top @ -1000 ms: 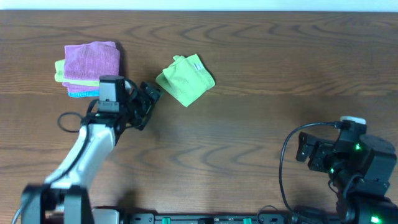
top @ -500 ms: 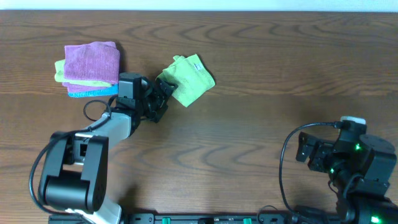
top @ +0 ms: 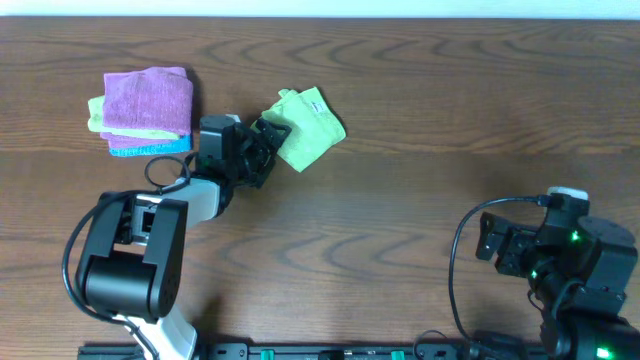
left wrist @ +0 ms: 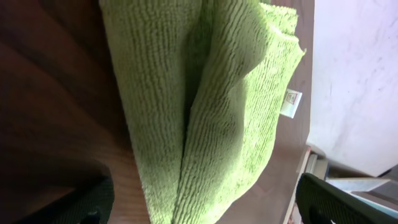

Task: Fold the cloth
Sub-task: 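Lower the left gripper and grasp the folded green cloth's edge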

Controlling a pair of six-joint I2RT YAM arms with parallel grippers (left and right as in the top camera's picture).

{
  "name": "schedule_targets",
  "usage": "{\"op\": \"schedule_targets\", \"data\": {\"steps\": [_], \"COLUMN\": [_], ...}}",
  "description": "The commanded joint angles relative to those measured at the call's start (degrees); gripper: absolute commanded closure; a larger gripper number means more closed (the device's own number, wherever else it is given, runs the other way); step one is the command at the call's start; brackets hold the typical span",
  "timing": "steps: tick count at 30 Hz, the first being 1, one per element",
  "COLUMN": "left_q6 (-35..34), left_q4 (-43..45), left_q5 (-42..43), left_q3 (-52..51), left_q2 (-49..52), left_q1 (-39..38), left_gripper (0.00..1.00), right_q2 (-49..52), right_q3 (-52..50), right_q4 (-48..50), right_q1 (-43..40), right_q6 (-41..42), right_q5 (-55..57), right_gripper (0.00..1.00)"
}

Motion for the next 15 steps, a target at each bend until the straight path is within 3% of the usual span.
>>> {"op": "schedule_targets", "data": {"steps": [1,10,15], "left_q6": [-0.94,-0.94,-1.57], "left_q4": [-0.92,-0.46,2.99], "left_q5": [-6.40,-14.23,-14.60], "left_q3": [-0.35,-0.26,-0.07], "left_q2": [2.40,2.47,5.07], "left_q1": [-0.87,-3.96,-5.05], "left_gripper": [0.05,0.04,0.01], "right_q2": [0.00,0.00,0.00], "right_q3": [-0.26,-0.26,-0.26], "right_q4": [-0.02,-0.02,-0.02], "right_q1": [-0.46,-0.46,-0.46], "right_q6": [0.70,0.70,0.70], "right_q5": [0.55,0.55,0.55], "right_gripper": [0.01,0.01,0.01]}}
